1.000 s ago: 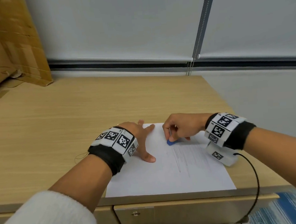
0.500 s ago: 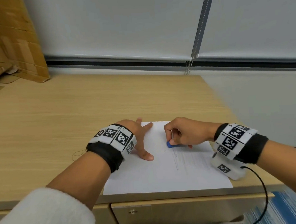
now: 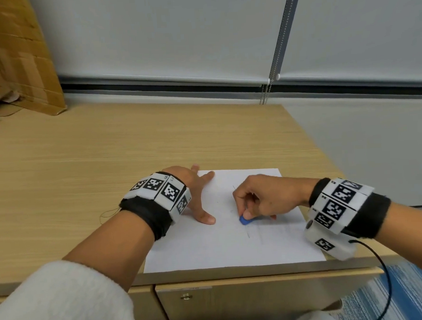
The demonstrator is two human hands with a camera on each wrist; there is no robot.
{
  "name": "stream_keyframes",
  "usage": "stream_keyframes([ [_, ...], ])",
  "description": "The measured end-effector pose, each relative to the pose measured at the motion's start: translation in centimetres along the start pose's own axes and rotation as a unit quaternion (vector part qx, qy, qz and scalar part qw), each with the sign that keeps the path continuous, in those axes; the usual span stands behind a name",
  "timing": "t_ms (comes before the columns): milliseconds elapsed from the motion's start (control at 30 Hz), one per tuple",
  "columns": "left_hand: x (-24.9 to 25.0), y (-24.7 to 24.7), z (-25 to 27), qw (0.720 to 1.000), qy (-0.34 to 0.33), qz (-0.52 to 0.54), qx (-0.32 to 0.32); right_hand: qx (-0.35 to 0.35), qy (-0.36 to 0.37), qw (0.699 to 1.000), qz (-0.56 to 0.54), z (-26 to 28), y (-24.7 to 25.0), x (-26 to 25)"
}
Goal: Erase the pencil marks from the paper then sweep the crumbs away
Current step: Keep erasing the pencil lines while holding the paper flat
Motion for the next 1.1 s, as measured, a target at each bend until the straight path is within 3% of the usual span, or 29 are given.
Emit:
stream_keyframes([
  [100, 0.1, 0.0, 0.0, 1.0, -0.001, 0.003, -0.006, 0.033, -0.008, 0.999, -0.003, 0.6, -0.2, 0.5],
  [233, 0.0, 0.0, 0.2, 1.0, -0.001, 0.004, -0.005, -0.048, 0.003, 0.999, -0.009, 1.3, -1.5, -0.4],
  [400, -0.1, 0.1, 0.4, 1.0, -0.002, 0.015, -0.014, 0.043, 0.001, 0.999, -0.005, 1.0, -0.4, 0.6],
  [567, 0.1, -0.1, 0.7, 1.0, 0.006, 0.021, -0.019, -0.034, -0.003, 0.999, -0.013, 1.0, -0.9, -0.5],
  [767, 0.4, 0.0, 1.2, 1.0, 0.01, -0.006, -0.001, 0.07, -0.029, 0.996, 0.037, -3.1, 2.2, -0.2],
  [833, 0.3, 0.0, 1.2, 1.0, 0.011, -0.003, -0.004, 0.054, -0.03, 0.998, 0.027, -2.8, 1.7, -0.2],
  [967, 0.7, 0.1, 1.1, 1.0, 0.006, 0.003, -0.008, -0.049, -0.004, 0.999, 0.014, -1.3, -0.5, -1.1],
  [1100, 0.5, -0.1, 1.0, 1.0, 0.011, 0.001, -0.014, 0.051, -0.017, 0.998, 0.038, -2.1, 1.5, -0.1],
])
Point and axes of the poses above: each hand's wrist, its own z-axis away from the middle knuckle, its own y-axis out of the back of the hand, x = y × z, the point moved 6 cm from there along -z, towards the middle knuckle, and after that the axes turned 13 degrees about y, right-handed, at the moved point
